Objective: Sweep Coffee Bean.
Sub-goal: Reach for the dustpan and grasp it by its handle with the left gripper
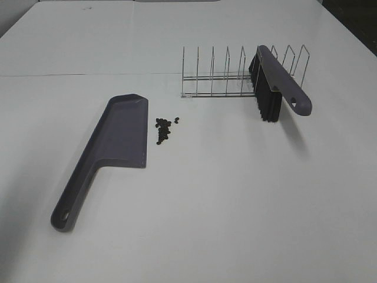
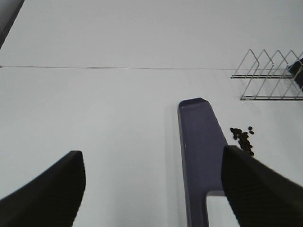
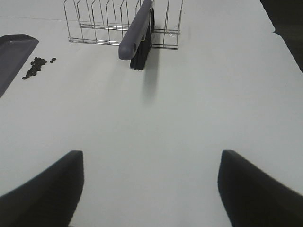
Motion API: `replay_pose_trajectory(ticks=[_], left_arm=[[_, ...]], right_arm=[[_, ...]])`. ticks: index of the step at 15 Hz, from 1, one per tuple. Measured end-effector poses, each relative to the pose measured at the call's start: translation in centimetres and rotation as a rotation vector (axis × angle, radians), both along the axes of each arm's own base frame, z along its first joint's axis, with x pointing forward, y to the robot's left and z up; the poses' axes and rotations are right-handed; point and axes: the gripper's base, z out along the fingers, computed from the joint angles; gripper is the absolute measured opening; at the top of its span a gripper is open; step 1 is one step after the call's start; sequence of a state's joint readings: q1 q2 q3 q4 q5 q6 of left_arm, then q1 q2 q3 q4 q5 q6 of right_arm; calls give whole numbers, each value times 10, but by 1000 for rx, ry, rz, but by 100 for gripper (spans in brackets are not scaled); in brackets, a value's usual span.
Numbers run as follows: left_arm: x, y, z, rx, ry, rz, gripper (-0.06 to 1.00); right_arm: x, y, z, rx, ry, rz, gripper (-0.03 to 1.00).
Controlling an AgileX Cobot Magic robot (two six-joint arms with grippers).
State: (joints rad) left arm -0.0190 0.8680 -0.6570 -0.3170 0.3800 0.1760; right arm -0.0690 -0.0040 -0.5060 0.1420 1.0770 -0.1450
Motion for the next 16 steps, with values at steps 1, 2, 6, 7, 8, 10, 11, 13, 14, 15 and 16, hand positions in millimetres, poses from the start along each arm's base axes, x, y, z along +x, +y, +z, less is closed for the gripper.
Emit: replay_pose_trajectory(ticks=[1,2,6,7,8,10,11,13,14,15,16], left_arm=[[15,0,-5,-2,19,11,74],[35,-1,-10,-3,74,6,74],[76,-23,-29,-3,300,-106,74],[84,-32,-35,-11,355,-132,74],[90,-41,-42,-26,410,-148,74],[102,-60,-75,-55,574,-142,74],[103,-63,-80,-49,597,-148,74],[103,-75,-103,-18,717,-167,74],[102,-79,-114,-5,777,-166,74],[102,-81,-123,8,831,-159,75],[103,-81,-131,26,870,-153,75]], right_arm=[[0,0,0,0,0,0,69],[0,0,0,0,0,0,69],[0,0,0,0,0,0,69],[0,0,0,0,0,0,69],[0,0,0,0,0,0,69],[0,0,0,0,0,0,69],[0,0,0,0,0,0,69],[0,0,0,0,0,0,69],[0,0,0,0,0,0,69],[0,0,0,0,0,0,69],[0,0,0,0,0,0,69]])
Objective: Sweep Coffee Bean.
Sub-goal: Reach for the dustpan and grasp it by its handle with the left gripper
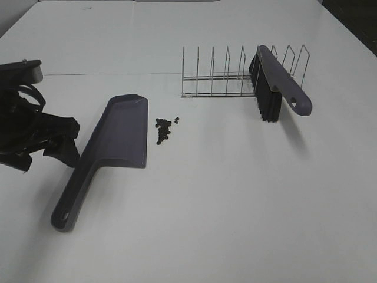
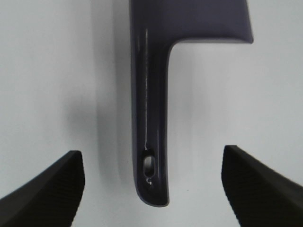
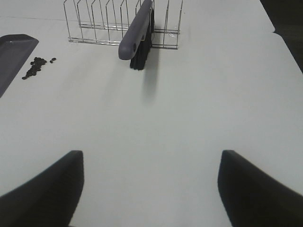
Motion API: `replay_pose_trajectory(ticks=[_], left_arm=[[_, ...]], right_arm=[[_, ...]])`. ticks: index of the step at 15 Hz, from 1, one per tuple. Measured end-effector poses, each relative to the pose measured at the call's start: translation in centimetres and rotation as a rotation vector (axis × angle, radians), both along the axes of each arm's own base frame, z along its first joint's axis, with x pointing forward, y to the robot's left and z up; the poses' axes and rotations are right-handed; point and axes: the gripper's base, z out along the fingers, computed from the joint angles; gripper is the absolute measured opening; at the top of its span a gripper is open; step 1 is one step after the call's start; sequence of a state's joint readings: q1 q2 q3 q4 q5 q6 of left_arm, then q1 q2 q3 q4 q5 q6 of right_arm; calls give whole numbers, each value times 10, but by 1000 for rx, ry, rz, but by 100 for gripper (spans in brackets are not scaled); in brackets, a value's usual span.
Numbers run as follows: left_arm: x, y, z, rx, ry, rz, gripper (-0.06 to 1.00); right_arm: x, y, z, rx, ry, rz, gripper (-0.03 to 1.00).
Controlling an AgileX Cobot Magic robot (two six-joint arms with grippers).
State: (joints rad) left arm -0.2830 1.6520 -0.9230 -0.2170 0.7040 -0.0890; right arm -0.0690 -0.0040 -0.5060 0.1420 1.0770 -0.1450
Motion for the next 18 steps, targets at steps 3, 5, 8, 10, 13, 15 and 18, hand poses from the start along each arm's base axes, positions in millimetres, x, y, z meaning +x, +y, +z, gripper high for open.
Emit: replay_pose_trajectory(ticks=[3,5,8,10,13,15,18], left_arm=[[8,-1,-17,24,57,3,80],[20,-5,-37,40,109,2,87],[29,-8,-54,51,145,2,88],[34,-10,-59,54,153,0,88],[39,-16,-70,61,169,-15,89],[40,-26,-82,82,177,-50,88],[44,-27,-85,102,189,-50,86]], right_arm=[[0,0,0,0,0,0,69],[0,0,0,0,0,0,69],[0,0,0,0,0,0,69],[0,0,0,0,0,0,69],[0,0,0,0,0,0,69],[0,0,0,0,0,0,69],[0,0,0,0,0,0,69]])
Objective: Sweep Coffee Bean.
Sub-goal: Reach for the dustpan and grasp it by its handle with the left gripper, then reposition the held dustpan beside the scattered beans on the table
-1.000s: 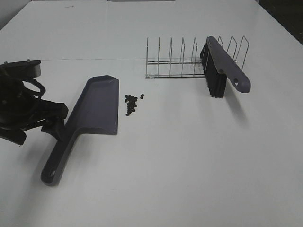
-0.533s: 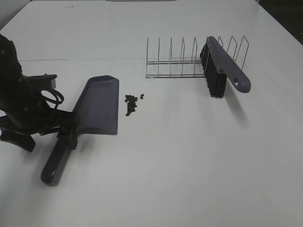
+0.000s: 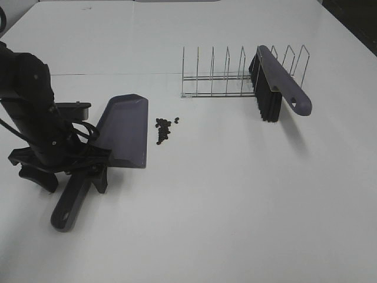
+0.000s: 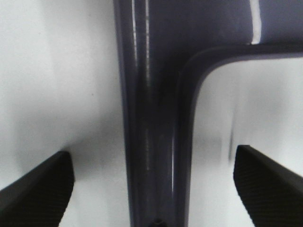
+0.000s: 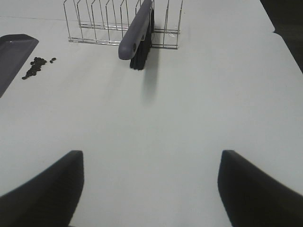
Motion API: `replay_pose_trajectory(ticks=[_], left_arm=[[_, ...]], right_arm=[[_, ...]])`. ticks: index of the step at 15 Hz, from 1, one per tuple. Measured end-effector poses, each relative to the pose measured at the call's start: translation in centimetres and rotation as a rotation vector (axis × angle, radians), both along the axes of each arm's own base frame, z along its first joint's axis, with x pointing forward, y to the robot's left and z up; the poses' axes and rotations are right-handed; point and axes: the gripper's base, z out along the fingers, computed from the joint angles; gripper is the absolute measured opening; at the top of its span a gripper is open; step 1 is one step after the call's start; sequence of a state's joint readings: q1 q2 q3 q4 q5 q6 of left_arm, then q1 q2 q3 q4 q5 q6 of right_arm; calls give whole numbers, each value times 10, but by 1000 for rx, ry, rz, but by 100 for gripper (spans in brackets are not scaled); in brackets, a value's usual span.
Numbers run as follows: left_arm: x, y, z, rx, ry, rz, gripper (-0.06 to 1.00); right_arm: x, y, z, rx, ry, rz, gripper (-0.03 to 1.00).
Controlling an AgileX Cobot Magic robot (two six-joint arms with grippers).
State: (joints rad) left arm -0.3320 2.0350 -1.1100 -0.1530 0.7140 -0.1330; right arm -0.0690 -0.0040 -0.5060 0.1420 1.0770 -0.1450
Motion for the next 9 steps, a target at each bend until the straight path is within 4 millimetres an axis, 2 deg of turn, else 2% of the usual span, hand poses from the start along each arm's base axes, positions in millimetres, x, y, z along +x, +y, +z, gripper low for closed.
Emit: replay_pose_trajectory(ticks=[2,4,5,9], left_arm=[[2,0,0,6,-4,-5,74],[4,-1,0,2,-11,-3,41],[4,-1,-1,1,-13,-2,34],[4,-1,-1,1,-13,10,35]], right_arm=[[0,0,0,0,0,0,69],[0,0,0,0,0,0,69],[0,0,0,0,0,0,69],[0,0,0,0,0,0,69]])
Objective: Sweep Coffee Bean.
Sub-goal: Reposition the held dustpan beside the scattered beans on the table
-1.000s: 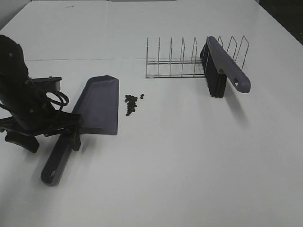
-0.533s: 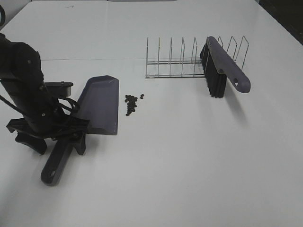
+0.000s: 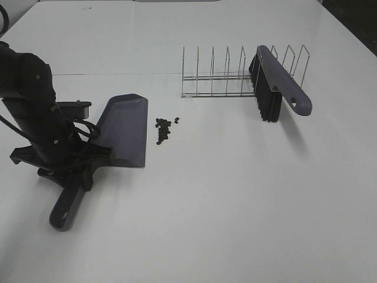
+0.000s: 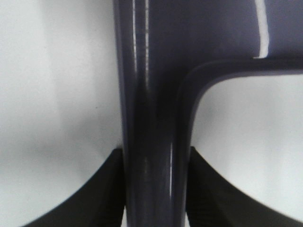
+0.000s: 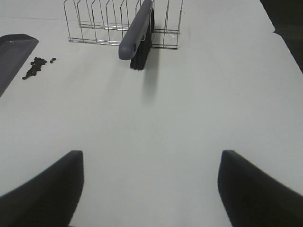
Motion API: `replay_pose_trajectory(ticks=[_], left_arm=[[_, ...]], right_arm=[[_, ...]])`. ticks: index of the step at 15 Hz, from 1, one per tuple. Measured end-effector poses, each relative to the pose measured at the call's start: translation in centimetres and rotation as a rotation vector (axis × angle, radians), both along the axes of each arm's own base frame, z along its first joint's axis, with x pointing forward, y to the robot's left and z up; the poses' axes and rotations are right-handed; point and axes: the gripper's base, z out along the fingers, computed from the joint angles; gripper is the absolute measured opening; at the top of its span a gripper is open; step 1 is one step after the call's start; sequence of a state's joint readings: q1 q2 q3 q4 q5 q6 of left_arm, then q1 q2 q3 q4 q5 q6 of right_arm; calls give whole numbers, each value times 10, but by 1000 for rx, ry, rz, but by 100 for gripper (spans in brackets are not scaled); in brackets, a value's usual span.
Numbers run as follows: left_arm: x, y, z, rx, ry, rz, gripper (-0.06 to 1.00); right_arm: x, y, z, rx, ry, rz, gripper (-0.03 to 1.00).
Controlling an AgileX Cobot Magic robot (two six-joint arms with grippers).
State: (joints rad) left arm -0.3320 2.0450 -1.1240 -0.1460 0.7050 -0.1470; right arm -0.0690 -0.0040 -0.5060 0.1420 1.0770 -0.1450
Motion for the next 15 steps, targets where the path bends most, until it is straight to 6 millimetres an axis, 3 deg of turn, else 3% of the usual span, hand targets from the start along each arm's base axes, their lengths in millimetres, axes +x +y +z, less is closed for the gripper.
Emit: replay_pose_trajectory(ticks=[6,9,15], left_arm=[[1,3,15,15,-57,24,35],[1,5,48,1,-148,29,35],[-1,6,48,23,-131,12,35]], right_arm=[[0,0,0,0,0,0,69],[0,0,0,0,0,0,69],[1,0,1,4,-2,-3,69]])
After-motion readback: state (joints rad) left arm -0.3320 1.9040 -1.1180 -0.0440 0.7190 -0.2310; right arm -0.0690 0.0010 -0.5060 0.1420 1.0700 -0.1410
